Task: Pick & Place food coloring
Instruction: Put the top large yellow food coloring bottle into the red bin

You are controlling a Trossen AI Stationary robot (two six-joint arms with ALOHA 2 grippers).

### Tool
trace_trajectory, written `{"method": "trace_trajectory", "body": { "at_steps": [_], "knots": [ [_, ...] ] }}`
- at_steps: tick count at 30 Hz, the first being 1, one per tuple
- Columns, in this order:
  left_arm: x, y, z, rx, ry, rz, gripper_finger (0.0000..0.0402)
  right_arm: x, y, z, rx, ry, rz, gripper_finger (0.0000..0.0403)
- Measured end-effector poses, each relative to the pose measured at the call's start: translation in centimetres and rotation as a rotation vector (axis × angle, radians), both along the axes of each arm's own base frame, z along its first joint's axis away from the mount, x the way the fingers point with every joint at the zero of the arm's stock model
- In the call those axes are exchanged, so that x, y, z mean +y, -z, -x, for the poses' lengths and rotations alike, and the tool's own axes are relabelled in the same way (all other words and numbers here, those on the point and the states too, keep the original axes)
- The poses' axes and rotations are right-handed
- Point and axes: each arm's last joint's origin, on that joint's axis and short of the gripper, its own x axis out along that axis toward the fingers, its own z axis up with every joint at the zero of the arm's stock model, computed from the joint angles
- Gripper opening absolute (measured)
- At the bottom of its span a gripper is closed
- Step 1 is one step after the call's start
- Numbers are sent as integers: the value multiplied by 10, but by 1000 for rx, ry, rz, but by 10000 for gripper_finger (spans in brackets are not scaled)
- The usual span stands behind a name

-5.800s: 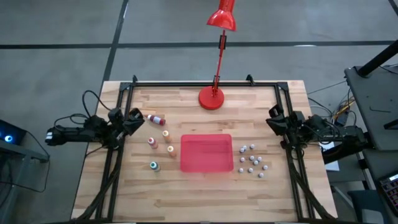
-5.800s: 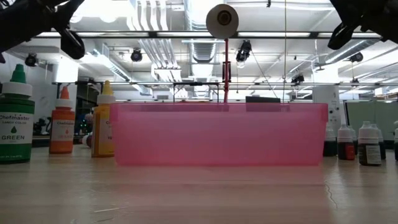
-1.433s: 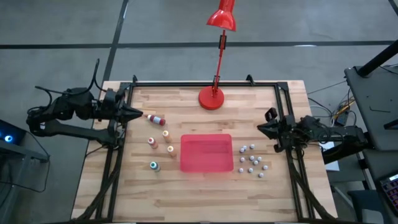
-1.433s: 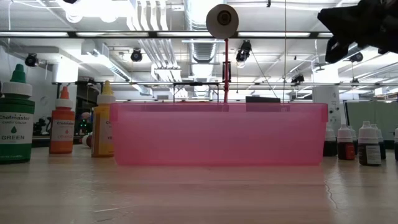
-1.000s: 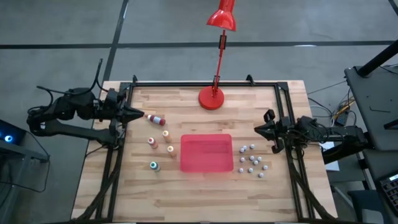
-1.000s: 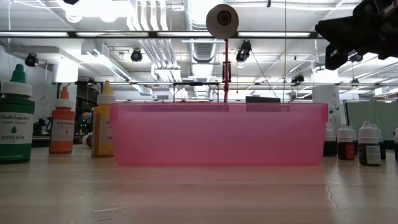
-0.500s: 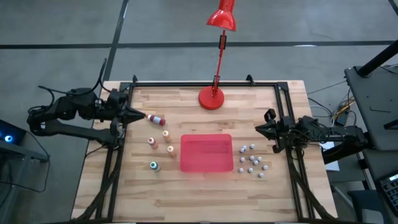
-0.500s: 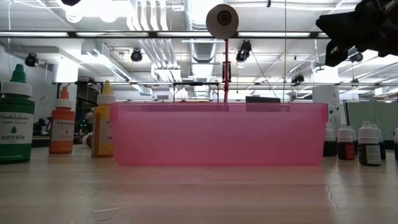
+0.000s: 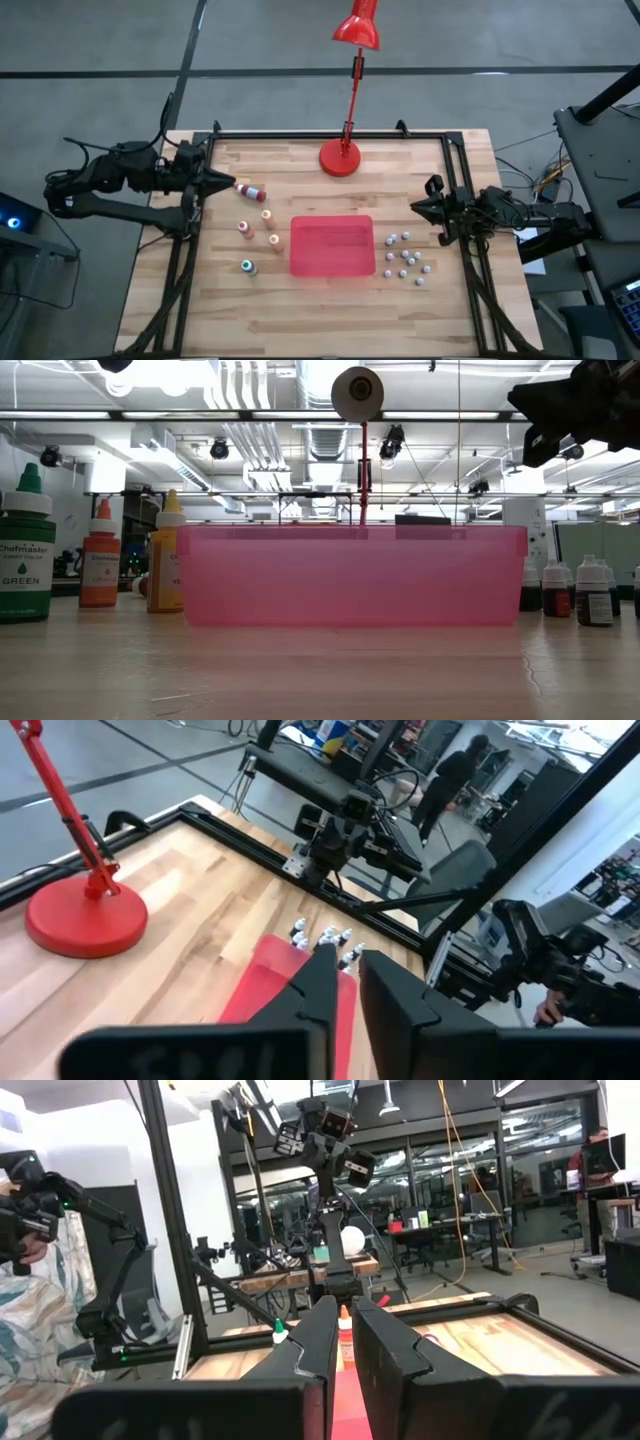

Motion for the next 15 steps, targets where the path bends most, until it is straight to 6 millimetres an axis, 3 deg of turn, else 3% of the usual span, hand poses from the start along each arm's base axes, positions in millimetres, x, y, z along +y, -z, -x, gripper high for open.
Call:
{"method": "trace_trajectory", "body": {
  "at_steps": [15],
  "knots": [
    [1, 3, -8, 29, -36, -16, 192, 0, 0, 0, 2, 3, -3, 29]
  ]
}}
